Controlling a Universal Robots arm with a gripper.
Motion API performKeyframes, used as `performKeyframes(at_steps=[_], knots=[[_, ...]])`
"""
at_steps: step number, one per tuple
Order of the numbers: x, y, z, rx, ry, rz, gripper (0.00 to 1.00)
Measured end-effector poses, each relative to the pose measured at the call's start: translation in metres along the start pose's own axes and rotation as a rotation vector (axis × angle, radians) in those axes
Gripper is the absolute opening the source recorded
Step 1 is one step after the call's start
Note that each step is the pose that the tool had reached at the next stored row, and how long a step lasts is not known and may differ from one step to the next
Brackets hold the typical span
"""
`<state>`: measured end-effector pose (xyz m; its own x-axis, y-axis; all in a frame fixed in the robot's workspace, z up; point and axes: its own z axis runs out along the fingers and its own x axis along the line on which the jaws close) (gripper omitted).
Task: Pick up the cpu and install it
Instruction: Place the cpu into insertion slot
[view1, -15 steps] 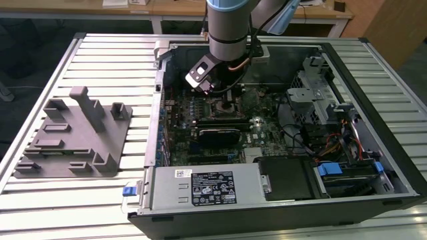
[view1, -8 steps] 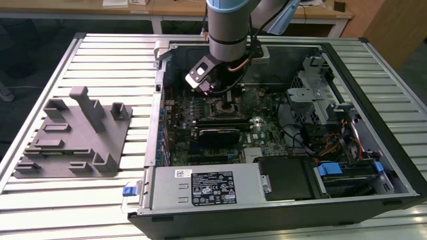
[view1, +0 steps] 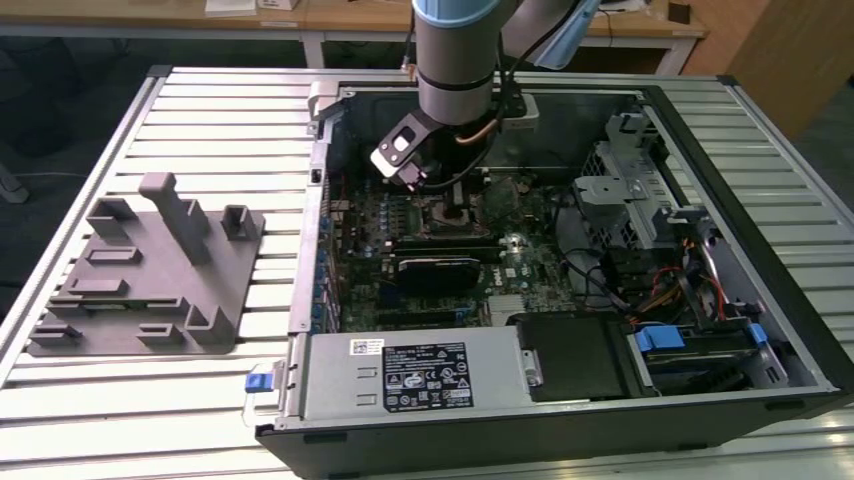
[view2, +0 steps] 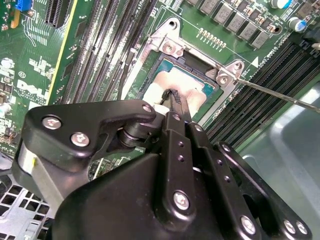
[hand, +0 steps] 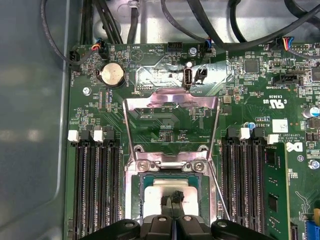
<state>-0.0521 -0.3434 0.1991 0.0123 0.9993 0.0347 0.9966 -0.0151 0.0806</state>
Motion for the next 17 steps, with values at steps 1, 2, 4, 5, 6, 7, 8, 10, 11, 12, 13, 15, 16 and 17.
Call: performKeyframes(at_steps=[1, 2, 4, 5, 6, 7, 8, 10, 11, 12, 13, 15, 16, 17], knots=[[0.0, 0.0, 0.0, 0.0, 0.0, 0.0, 0.11], [0.0, 0.0, 0.0002, -0.0002, 0.0002, 0.0, 0.11], [0.0, 0.0, 0.0006, -0.0001, 0.0001, 0.0, 0.11], [-0.0001, -0.0001, 0.001, 0.0001, -0.0002, 0.0, 0.11], [-0.0001, -0.0002, 0.0013, 0.0002, -0.0005, 0.0, 0.11], [-0.0002, -0.0002, 0.0016, 0.0003, -0.0006, 0.0, 0.11], [-0.0002, -0.0002, 0.0017, 0.0002, -0.0005, 0.0, 0.11], [0.0, -0.0001, 0.002, -0.0001, 0.0, 0.0, 0.11], [0.0, -0.0001, 0.002, -0.0002, 0.0002, 0.0, 0.11], [-0.0001, -0.0001, 0.002, -0.0002, 0.0002, 0.0, 0.11], [-0.0001, -0.0001, 0.002, -0.0002, 0.0002, 0.0, 0.11], [0.0, -0.0001, 0.0018, -0.0002, 0.0003, 0.0, 0.11], [0.0001, 0.0, 0.0012, -0.0008, 0.0012, 0.0, 0.11], [0.0004, 0.0002, 0.0003, -0.0015, 0.0025, 0.0, 0.11]])
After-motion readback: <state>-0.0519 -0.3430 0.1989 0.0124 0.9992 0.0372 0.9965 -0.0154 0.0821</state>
